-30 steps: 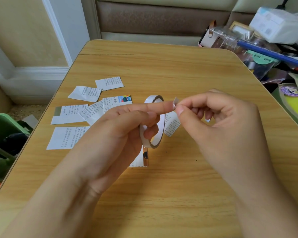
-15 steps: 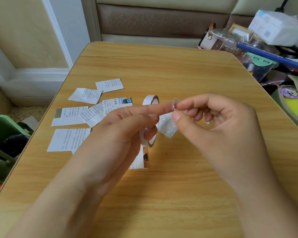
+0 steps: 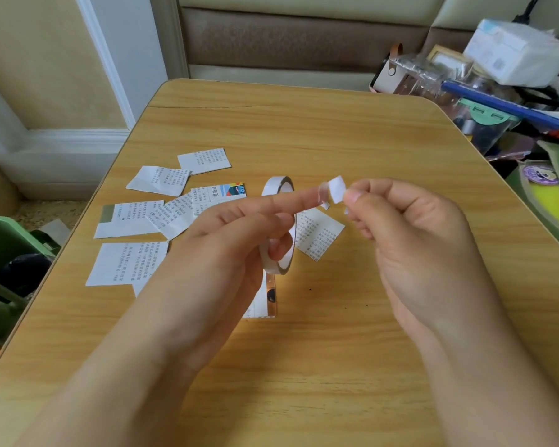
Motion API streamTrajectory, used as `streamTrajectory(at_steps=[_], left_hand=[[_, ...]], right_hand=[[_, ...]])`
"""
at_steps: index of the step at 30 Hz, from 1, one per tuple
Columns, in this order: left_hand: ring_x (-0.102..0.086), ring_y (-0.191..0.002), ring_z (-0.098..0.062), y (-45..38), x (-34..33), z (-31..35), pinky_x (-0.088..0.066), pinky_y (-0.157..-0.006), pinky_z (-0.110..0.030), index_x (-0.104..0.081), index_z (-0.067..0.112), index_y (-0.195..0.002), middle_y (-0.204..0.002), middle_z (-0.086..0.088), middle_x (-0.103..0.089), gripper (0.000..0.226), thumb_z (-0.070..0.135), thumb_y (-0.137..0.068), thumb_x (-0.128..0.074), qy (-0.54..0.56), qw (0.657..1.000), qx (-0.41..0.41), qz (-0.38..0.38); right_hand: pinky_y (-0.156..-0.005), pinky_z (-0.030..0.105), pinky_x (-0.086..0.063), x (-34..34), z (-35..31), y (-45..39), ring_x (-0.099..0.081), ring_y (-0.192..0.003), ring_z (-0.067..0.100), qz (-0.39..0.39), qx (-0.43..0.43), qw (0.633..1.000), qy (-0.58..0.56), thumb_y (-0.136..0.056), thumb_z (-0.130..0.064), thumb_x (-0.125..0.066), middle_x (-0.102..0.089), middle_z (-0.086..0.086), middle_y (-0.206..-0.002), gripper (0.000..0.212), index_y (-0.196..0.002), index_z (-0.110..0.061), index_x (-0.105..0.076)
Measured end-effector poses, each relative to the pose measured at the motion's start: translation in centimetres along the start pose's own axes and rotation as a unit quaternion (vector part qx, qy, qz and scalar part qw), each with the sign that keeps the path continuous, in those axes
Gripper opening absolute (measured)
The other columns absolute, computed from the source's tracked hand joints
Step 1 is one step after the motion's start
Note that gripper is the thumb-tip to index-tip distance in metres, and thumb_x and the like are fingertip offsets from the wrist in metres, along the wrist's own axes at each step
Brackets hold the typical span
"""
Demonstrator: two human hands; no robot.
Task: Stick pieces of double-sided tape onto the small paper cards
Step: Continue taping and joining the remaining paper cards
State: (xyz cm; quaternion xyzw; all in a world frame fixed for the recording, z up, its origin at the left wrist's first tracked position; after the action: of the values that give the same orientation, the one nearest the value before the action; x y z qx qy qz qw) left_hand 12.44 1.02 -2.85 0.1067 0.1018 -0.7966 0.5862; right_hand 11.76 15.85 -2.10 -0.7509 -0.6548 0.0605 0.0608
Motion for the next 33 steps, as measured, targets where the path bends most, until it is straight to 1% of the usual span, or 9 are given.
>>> streamTrajectory(at_steps=[3, 7, 14, 16, 17, 23, 25, 28, 33], left_hand=[[-0.038, -0.063, -0.008, -0.1, 0.5, 0.0, -0.037, -0.069, -0.022, -0.079, 0.02, -0.089, -0.068, 0.01, -0.056, 0.033, 0.013, -0.075, -0.05, -0.018, 1.0, -0.003, 0.025], [-0.035, -0.064, -0.011, -0.1, 0.5, 0.3, -0.028, -0.076, -0.031, -0.079, 0.021, -0.09, -0.075, -0.006, -0.042, 0.032, 0.016, -0.075, -0.051, -0.033, 0.998, -0.009, 0.049], [-0.036, -0.066, -0.013, -0.2, 0.6, 0.0, -0.028, -0.08, -0.033, -0.079, 0.024, -0.088, -0.068, -0.01, -0.045, 0.03, 0.021, -0.075, -0.052, -0.048, 0.997, -0.006, 0.063], [-0.038, -0.065, -0.011, -0.2, 0.5, 0.0, -0.032, -0.077, -0.029, -0.079, 0.025, -0.084, -0.086, -0.029, -0.056, 0.029, 0.019, -0.074, -0.052, -0.059, 0.997, -0.008, 0.058], [-0.039, -0.064, -0.01, -0.1, 0.4, 0.0, -0.033, -0.075, -0.027, -0.079, 0.025, -0.082, -0.094, -0.029, -0.059, 0.029, 0.019, -0.074, -0.052, -0.06, 0.996, -0.007, 0.059], [-0.036, -0.063, -0.011, 0.0, 0.9, 0.0, -0.027, -0.076, -0.032, -0.079, 0.023, -0.085, -0.08, -0.01, -0.049, 0.03, 0.02, -0.075, -0.051, -0.037, 0.998, 0.0, 0.06], [-0.035, -0.063, -0.011, 0.0, 1.0, 0.1, -0.026, -0.075, -0.034, -0.079, 0.023, -0.086, -0.078, -0.01, -0.047, 0.031, 0.02, -0.075, -0.05, -0.038, 0.997, 0.001, 0.06], [-0.036, -0.063, -0.01, 0.0, 1.1, 0.3, -0.028, -0.076, -0.03, -0.079, 0.024, -0.084, -0.079, -0.009, -0.05, 0.03, 0.02, -0.075, -0.051, -0.041, 0.997, -0.002, 0.058], [-0.038, -0.068, -0.011, 0.0, 1.2, 0.3, -0.029, -0.077, -0.03, -0.079, 0.026, -0.081, -0.074, 0.002, -0.056, 0.03, 0.027, -0.077, -0.049, -0.075, 0.996, -0.005, 0.05]], right_hand=[[-0.06, 0.009, -0.04, 0.5, -0.1, -0.3, -0.051, -0.058, -0.002, 0.019, -0.008, 1.0, -0.01, -0.083, -0.011, -0.067, -0.059, -0.014, -0.057, 0.018, -0.067, -0.018, -0.067], [-0.058, 0.004, -0.038, 2.3, -0.2, -1.2, -0.056, -0.058, -0.006, 0.052, 0.026, 0.989, 0.135, -0.089, -0.015, -0.062, -0.063, -0.021, -0.059, 0.018, -0.074, -0.024, -0.067], [-0.051, 0.005, -0.036, 3.3, 3.2, -4.2, -0.054, -0.055, -0.004, 0.035, -0.015, 0.951, 0.308, -0.089, -0.017, -0.063, -0.063, -0.013, -0.065, 0.012, -0.078, -0.018, -0.068], [-0.052, 0.009, -0.038, 3.1, 4.1, -4.7, -0.05, -0.056, 0.002, 0.039, -0.023, 0.949, 0.313, -0.084, -0.016, -0.069, -0.063, -0.007, -0.066, 0.01, -0.073, -0.016, -0.069], [-0.051, 0.01, -0.038, 3.0, 4.4, -4.9, -0.048, -0.055, 0.002, 0.044, -0.027, 0.95, 0.309, -0.081, -0.014, -0.071, -0.062, -0.006, -0.064, 0.01, -0.071, -0.016, -0.069], [-0.051, 0.007, -0.039, 3.4, 5.1, -5.4, -0.051, -0.056, 0.002, 0.064, -0.039, 0.943, 0.324, -0.078, -0.009, -0.073, -0.059, -0.009, -0.065, 0.019, -0.068, -0.022, -0.065], [-0.057, 0.009, -0.044, 3.4, 5.1, -5.4, -0.059, -0.065, 0.006, 0.068, -0.029, 0.943, 0.323, -0.082, -0.009, -0.069, -0.064, -0.008, -0.072, 0.017, -0.073, -0.023, -0.065], [-0.075, 0.024, -0.053, 3.1, 4.1, -5.0, -0.066, -0.082, 0.011, 0.061, 0.008, 0.946, 0.319, -0.092, -0.015, -0.058, -0.068, -0.011, -0.082, 0.015, -0.09, -0.028, -0.065], [-0.078, 0.022, -0.051, 0.6, 0.6, -1.8, -0.065, -0.086, 0.006, -0.047, 0.107, 0.967, 0.228, -0.094, -0.033, -0.053, -0.07, -0.012, -0.087, 0.014, -0.098, -0.035, -0.066]])
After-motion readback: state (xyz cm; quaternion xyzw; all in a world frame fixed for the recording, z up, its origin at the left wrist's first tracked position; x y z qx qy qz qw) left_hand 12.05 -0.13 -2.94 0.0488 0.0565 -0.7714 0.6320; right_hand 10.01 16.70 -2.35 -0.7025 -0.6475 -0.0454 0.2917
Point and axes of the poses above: each hand's wrist, its own y-axis away from the middle knuckle, its own x-axis out of the back of the hand, z = x × y, the point moved 4 cm from there along -y, towards the middle knuckle
